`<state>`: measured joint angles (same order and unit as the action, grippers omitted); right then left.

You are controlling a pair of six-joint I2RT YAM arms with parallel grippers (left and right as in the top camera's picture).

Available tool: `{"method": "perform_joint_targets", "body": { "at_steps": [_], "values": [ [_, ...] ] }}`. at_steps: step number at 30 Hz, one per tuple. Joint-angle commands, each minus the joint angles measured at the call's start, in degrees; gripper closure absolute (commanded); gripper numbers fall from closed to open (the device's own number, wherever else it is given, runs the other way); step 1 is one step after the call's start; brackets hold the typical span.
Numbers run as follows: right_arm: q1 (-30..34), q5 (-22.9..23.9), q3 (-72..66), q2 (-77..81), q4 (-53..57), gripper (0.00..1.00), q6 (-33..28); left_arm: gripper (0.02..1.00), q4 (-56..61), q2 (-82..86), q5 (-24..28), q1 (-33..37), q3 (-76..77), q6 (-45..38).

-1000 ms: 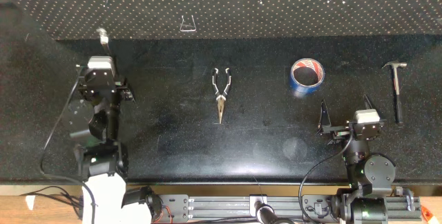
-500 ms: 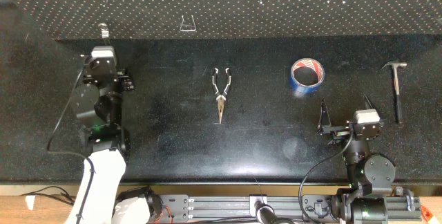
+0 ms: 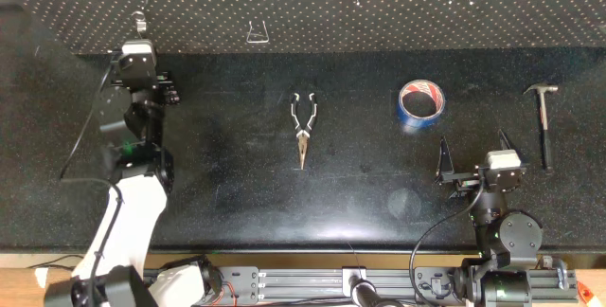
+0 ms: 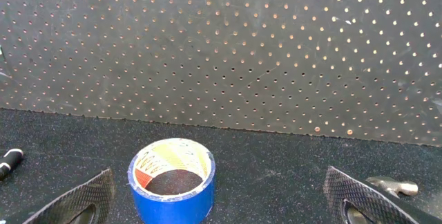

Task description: Place Tools Onto Pegboard

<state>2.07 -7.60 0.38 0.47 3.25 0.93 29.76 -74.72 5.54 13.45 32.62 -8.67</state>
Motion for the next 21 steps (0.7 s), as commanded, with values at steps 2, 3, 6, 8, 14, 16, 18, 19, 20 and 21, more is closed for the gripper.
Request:
{"method": "perform_joint_targets", "body": {
  "at_steps": [2,3,6,8,14,16,18,19,20,21],
  "values": [
    [-0.28,-0.74,-0.15,-0.42,0.35,0.020,-0.61,0.991,1.22,-2.29,-0.79,-0.02,4.04,0.74],
    [-0.28,-0.74,-0.15,-0.42,0.35,0.020,-0.63,0.989,1.38,-2.62,-0.79,-0.02,4.24,0.74],
    [-0.28,-0.74,-0.15,-0.42,0.35,0.018,-0.61,0.991,1.38,-3.74,-0.79,-0.02,4.46,0.74],
    [-0.28,-0.74,-0.15,-0.42,0.35,0.018,-0.61,0.991,1.38,-4.70,-0.79,-0.02,4.46,0.74],
    [-0.28,-0.74,-0.15,-0.42,0.35,0.020,-0.61,0.993,2.47,-6.80,-0.76,-0.02,5.38,0.74],
    [-0.28,-0.74,-0.15,-0.42,0.35,0.020,-0.63,0.991,2.43,-8.20,-0.76,-0.02,6.71,0.74],
    [-0.28,-0.74,-0.15,-0.42,0.35,0.020,-0.63,0.991,2.43,-9.77,-0.74,-0.02,8.17,0.74],
    [-0.28,-0.74,-0.15,-0.42,0.35,0.020,-0.63,0.991,2.40,-10.45,-0.35,-0.02,8.76,0.74],
    [-0.28,-0.74,-0.15,-0.42,0.35,0.020,-0.61,0.991,2.43,-10.86,-0.35,-0.04,9.01,0.74],
    [-0.28,-0.74,-0.15,-0.42,0.35,0.020,-0.61,0.991,2.43,-11.23,-0.35,-0.02,9.18,0.74]
  ]
}}
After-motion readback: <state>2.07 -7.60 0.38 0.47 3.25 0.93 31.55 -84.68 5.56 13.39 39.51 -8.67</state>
